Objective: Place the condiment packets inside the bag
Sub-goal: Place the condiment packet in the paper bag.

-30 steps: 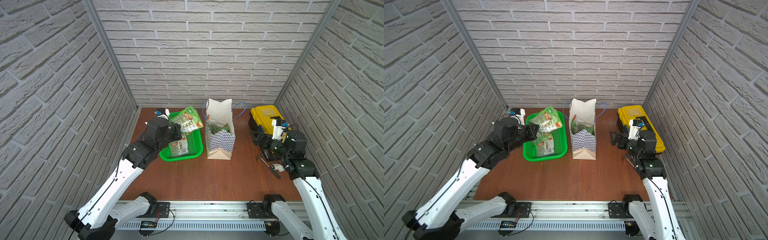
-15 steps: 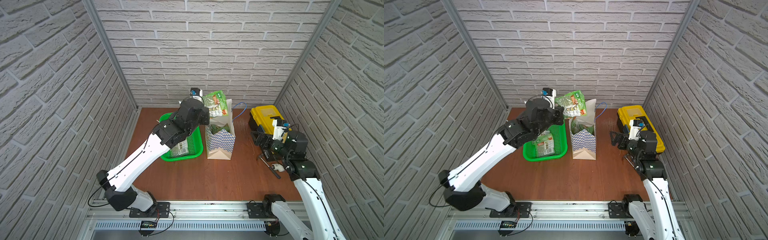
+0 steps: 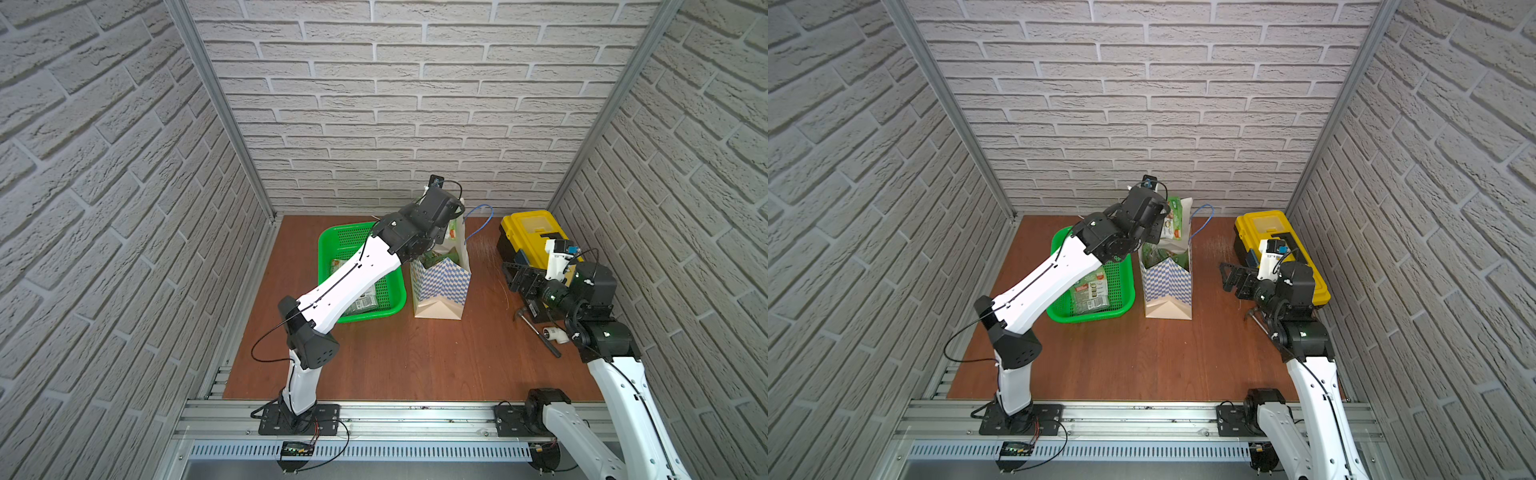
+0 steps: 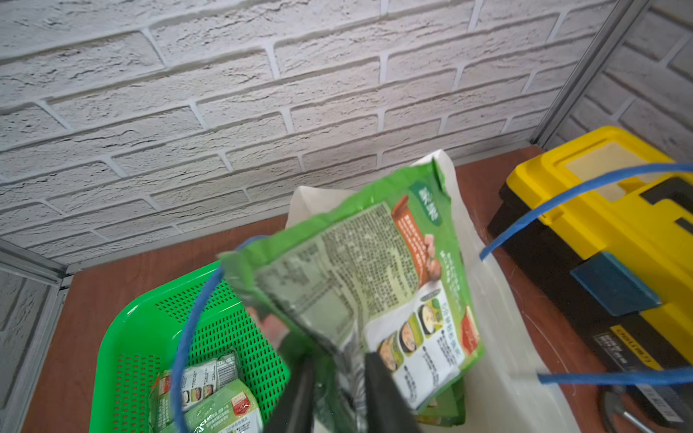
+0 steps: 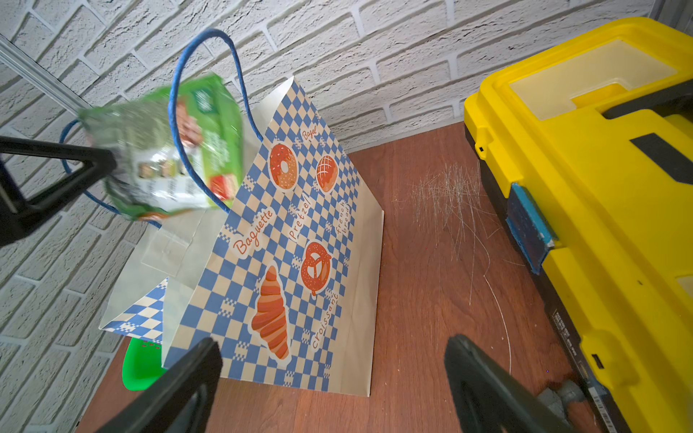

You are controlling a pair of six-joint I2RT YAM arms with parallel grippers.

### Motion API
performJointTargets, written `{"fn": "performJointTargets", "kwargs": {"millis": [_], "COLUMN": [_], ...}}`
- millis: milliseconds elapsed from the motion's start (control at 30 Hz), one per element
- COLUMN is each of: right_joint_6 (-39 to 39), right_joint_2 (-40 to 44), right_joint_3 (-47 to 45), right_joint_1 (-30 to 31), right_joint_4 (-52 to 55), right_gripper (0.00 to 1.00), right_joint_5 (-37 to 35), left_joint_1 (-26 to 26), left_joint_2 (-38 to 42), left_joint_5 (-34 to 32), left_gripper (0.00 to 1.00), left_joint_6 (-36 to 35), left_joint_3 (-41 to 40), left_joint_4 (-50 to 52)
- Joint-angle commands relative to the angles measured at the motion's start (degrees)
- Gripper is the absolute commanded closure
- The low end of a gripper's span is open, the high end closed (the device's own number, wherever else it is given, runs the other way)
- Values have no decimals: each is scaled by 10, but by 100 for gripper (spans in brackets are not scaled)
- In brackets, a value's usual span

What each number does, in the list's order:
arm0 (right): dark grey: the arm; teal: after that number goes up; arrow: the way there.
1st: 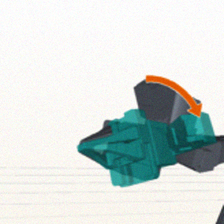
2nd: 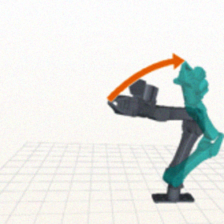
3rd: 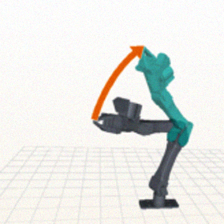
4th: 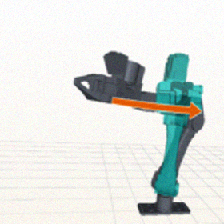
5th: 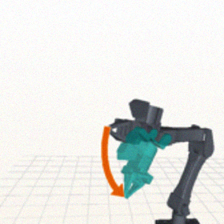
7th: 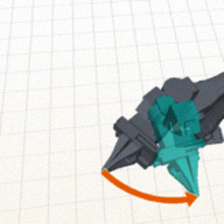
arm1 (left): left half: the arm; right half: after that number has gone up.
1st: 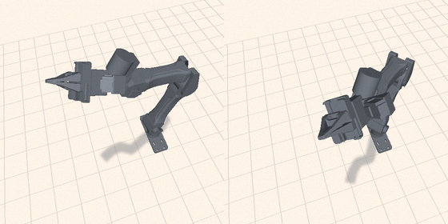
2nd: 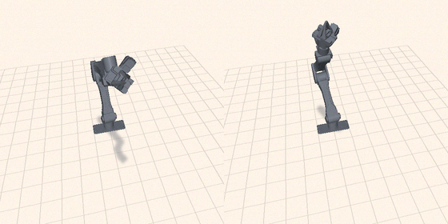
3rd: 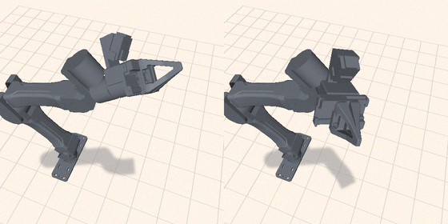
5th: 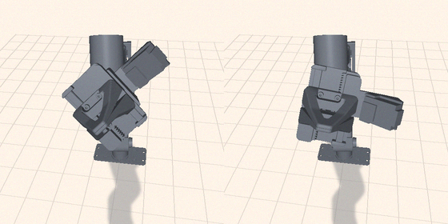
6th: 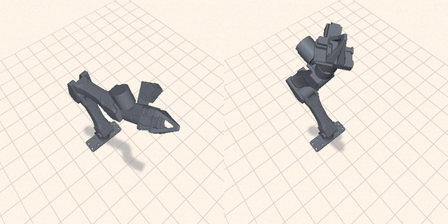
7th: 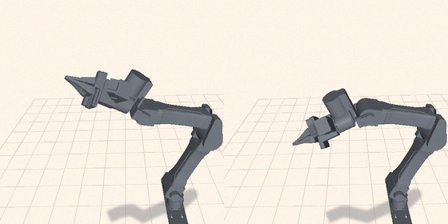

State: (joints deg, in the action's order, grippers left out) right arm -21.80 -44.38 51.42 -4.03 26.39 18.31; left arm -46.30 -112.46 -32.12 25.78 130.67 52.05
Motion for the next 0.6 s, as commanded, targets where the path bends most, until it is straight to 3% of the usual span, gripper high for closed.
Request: {"fn": "performJointTargets", "kwargs": {"millis": [0, 67, 233, 367, 500, 567], "right_joint_6": [8, 7, 7, 7, 5, 4], "right_joint_2": [9, 8, 10, 17, 22, 19], "right_joint_3": [0, 0, 0, 5, 7, 8], "right_joint_1": [-2, -2, -3, -2, -2, -2], "right_joint_4": [-12, -12, -11, -7, -7, -8], "right_gripper": [3, 3, 3, 3, 3, 3], "right_joint_5": [8, 10, 10, 18, 19, 21], "left_joint_1": [-17, -27, -43, -44, -38, -22], "left_joint_2": [-1, 11, 76, 185, 341, 403], "left_joint_5": [-12, 1, 17, 42, 48, 45], "left_gripper": [46, 34, 30, 20, 6, 5], "left_joint_6": [-5, -6, -4, -12, -11, 8], "left_joint_3": [36, 34, -15, -169, -393, -465], "left_joint_4": [40, 34, 16, -54, -165, -172]}}
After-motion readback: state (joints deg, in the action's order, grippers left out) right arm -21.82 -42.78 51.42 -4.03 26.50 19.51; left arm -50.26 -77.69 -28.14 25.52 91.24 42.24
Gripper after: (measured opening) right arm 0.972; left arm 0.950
